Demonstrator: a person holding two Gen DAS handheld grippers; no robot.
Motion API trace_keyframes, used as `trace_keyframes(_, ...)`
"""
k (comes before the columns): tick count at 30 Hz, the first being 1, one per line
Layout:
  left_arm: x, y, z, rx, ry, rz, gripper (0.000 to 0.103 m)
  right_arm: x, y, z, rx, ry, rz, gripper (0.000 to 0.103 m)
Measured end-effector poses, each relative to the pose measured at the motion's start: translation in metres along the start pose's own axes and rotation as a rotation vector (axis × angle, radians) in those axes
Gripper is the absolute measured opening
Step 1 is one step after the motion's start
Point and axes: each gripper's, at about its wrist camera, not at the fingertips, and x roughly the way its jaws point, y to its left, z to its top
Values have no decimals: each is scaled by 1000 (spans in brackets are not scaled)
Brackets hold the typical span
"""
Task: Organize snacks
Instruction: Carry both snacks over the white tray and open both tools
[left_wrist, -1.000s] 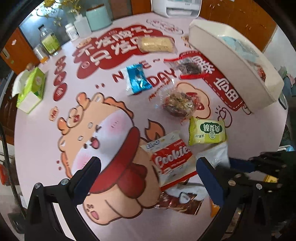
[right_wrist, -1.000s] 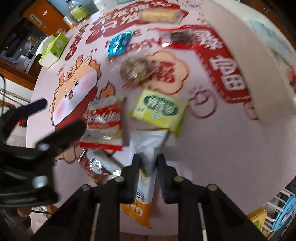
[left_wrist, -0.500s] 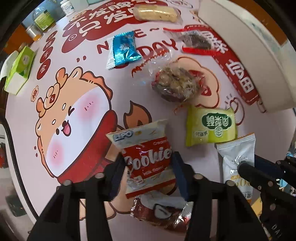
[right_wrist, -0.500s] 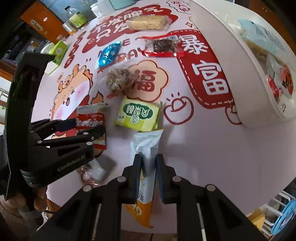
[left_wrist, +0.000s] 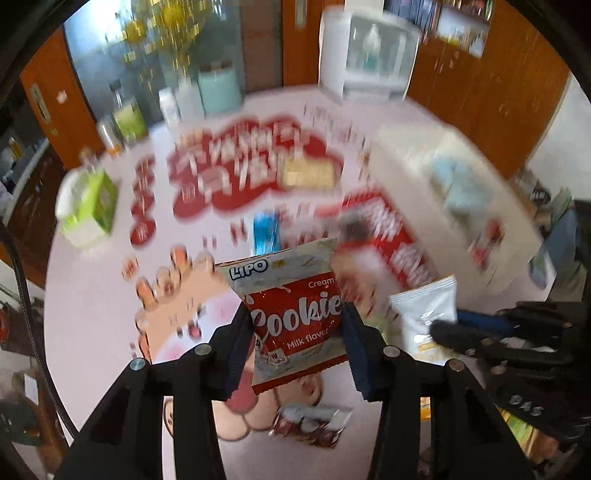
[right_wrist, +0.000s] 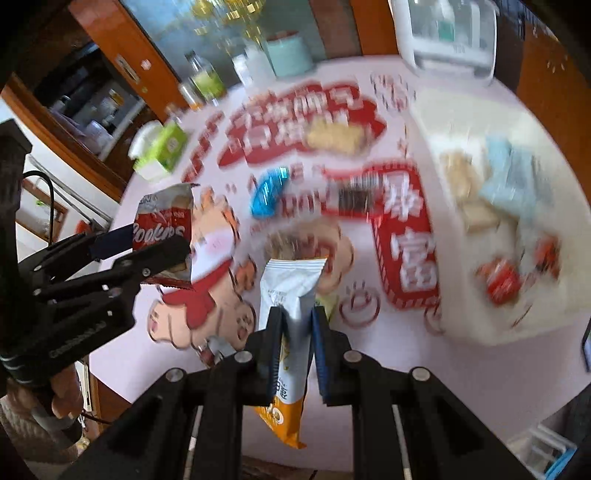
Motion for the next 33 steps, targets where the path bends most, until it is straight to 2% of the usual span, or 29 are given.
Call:
trace_keyframes(4,-44,-24,31,31,-142,7,46,-45,-10,19,-35,-117,6,16)
trace_keyframes(9,-79,-67,72,53,-268,-3,46,-100,-45,40,-57,-239,-7,16)
trace_keyframes(14,-81,-123,111,73,-343,-13,46,-139,-101,61,-39,-324,-37,16)
trace_keyframes(18,-57,-170,144,77,-339,-17,46,-146,-148,74,-9,-327,-37,16)
trace_keyframes(23,-17,-213,168,59,-277,-15,46,-130,-190,82,14,-254,-28,16)
trace_keyframes(30,34,-247,175,82,-186,20,47,-89,-222,79,28,-138,-22,20)
trace_keyframes(31,42,-251,174,101,-166,26,53,-80,-227,78,40,-117,-37,23)
trace_keyframes(32,49,-255,173,120,-142,40,60,-67,-234,78,55,-79,-54,35)
trace_keyframes(33,57,-258,171,143,-113,52,85,-59,-239,77,65,-49,-64,52)
